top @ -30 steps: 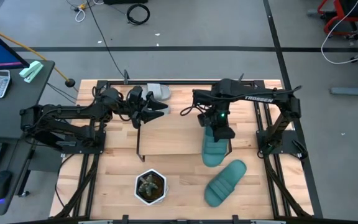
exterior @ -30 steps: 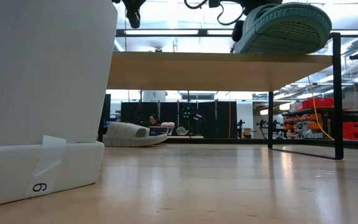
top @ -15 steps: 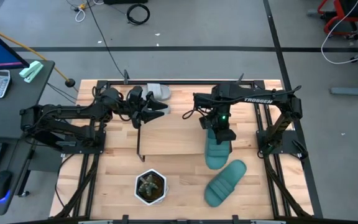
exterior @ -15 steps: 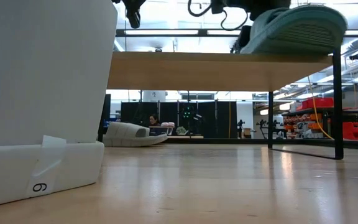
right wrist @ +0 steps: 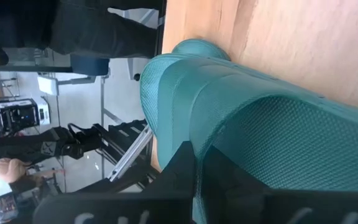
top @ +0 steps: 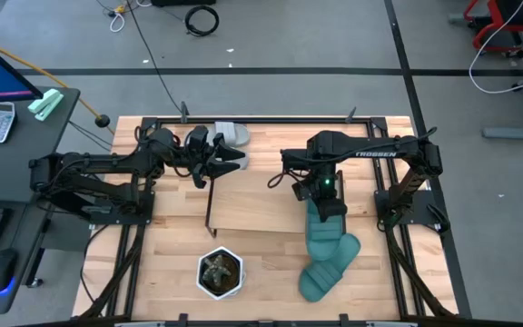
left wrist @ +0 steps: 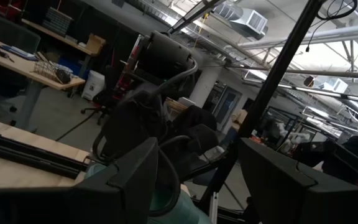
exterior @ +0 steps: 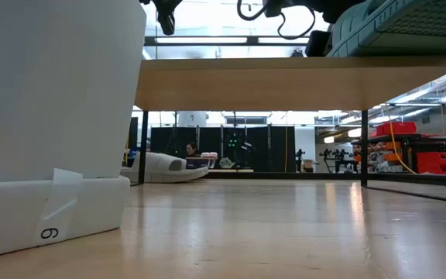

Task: Pick and place slides into the shelf
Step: Put the right green slide on the shelf

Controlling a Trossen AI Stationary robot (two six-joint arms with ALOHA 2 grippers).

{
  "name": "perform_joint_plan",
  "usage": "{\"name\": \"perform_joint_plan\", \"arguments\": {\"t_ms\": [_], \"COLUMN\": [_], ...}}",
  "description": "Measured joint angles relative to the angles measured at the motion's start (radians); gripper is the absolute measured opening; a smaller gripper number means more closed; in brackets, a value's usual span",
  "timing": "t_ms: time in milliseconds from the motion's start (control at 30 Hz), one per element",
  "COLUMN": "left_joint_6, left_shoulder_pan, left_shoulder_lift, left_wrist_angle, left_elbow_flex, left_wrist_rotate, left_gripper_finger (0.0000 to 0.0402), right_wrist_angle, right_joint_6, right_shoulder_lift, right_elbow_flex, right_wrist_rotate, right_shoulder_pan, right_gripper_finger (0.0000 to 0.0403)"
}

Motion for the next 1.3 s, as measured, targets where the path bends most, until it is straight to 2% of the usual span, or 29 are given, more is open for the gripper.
{"name": "perform_joint_plan", "arguments": {"t_ms": [600, 767, 1300], "left_joint_6": [0.001, 0.001, 0.002], "left_shoulder_pan": [0.002, 0.006, 0.006], "left_shoulder_lift": [0.000, 0.000, 0.000], "left_wrist_angle": [0.000, -0.001, -0.015], "left_elbow_flex": [0.000, 0.000, 0.000], "left_wrist_rotate": [0.000, 0.000, 0.000], "left_gripper_finger": [0.0228, 0.0228, 0.0227], "right_wrist_angle": [0.104, 0.105, 0.125], "right_joint_6": [0.121, 0.126, 0.131], "right_shoulder_lift": [0.001, 0.001, 0.006], "right_elbow_flex": [0.000, 0.000, -0.018], "right_wrist_rotate": [-0.015, -0.050, -0.059], "right_shoulder_pan": [-0.011, -0.004, -0.004], "right_gripper_finger": [0.0009, 0.0009, 0.0009]}}
